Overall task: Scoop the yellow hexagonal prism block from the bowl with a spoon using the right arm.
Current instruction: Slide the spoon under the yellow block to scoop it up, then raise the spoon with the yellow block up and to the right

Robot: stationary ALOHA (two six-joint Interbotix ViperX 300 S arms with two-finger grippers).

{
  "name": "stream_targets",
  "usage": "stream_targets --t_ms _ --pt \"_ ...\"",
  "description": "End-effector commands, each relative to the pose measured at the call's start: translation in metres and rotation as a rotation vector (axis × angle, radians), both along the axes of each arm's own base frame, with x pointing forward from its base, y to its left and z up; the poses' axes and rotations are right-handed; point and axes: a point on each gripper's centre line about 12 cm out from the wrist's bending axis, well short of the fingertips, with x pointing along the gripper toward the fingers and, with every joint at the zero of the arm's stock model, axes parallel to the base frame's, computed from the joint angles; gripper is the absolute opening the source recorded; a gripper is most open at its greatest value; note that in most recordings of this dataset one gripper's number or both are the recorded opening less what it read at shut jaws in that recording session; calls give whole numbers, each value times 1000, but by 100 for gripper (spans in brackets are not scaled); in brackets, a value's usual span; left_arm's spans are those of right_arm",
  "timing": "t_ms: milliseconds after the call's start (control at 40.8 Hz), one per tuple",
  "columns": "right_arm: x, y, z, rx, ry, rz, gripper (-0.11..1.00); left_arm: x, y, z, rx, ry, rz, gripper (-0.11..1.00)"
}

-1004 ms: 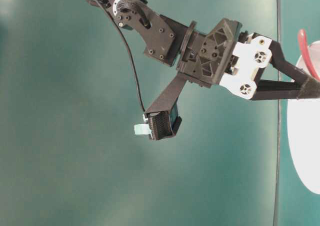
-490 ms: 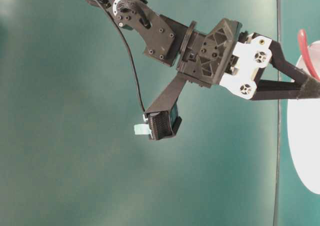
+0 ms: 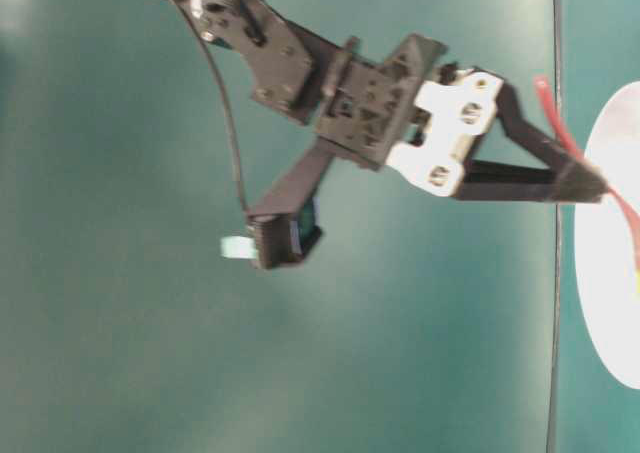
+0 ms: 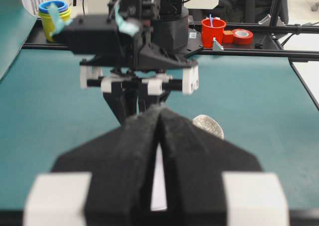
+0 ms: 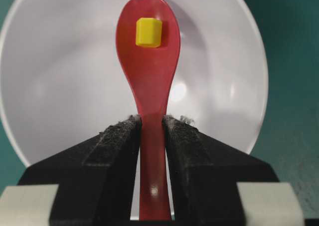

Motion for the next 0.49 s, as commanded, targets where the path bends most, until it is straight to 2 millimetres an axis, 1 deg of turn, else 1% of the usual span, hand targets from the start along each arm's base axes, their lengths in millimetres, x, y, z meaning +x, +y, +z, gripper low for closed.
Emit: stream_targets --t_ms 0,98,220,465 --pt "-2 3 26 -7 -61 8 24 2 1 11 2 -29 2 -1" --pt "-6 5 40 -9 -86 14 24 2 1 11 2 -29 2 -1" --pt "-14 9 62 -11 -123 22 23 2 1 11 2 -29 2 -1" --pt "-38 15 112 -11 -209 32 23 2 1 11 2 -29 2 -1"
